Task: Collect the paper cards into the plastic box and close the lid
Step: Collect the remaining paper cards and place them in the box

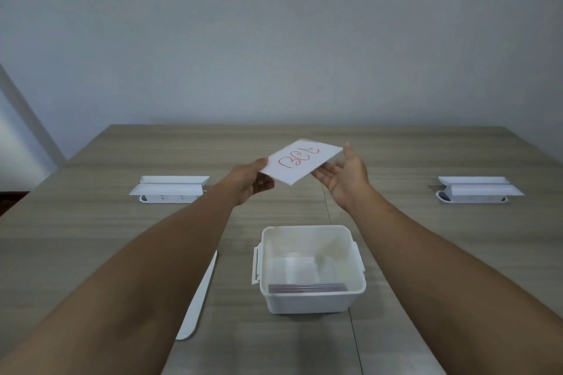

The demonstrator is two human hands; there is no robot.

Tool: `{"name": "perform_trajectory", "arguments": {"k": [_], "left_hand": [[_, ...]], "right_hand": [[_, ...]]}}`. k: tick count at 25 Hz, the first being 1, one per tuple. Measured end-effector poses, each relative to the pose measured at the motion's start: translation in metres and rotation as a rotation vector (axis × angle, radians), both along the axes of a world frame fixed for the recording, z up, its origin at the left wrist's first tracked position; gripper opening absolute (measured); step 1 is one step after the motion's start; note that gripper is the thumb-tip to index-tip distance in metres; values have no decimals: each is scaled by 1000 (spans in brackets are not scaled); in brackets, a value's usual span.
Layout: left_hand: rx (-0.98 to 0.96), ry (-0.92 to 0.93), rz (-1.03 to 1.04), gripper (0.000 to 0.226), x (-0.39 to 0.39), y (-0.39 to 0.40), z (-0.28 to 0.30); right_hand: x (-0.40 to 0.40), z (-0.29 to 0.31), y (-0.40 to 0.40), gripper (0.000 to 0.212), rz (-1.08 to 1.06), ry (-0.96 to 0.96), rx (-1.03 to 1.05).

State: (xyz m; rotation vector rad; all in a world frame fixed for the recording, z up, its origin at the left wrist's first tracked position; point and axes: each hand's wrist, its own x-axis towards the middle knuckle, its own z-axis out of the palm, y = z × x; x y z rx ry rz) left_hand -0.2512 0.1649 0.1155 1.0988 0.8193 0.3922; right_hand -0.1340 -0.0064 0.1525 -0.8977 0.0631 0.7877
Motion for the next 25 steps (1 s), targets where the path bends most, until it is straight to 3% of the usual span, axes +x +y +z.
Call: {"name": "perform_trajectory", "arguments": {"k": [3,6,8,10,13,18,21,25], "left_hand": [[109,-4,17,25,-17,-12,-7],[298,131,-90,22,-42,-19,-10],[529,253,-155,38,-52,-14,-5],[735,325,-73,57,-53,-5,7],[937,272,-21,66,-46,3,27],[918,127,-265,47,-37,-17,32],[995,147,-356,26,-31,-24,32],[994,158,-333,15,-36,-29,22]], "right_hand": [[-22,-4,9,25,105,-182,-180],[-30,-14,5,31,115,-376,-373],[-27,-17,-2,34,119,-526,-476],[-23,-19,-8,41,174,-723,-605],[-23,-18,-15,39,277,-961,-725],[-26,-14,-20,36,491,-1247,-758],[-23,-14,-23,33,536,-1354,-793],[-12,-30,-42,22,627,-1414,-959]]}}
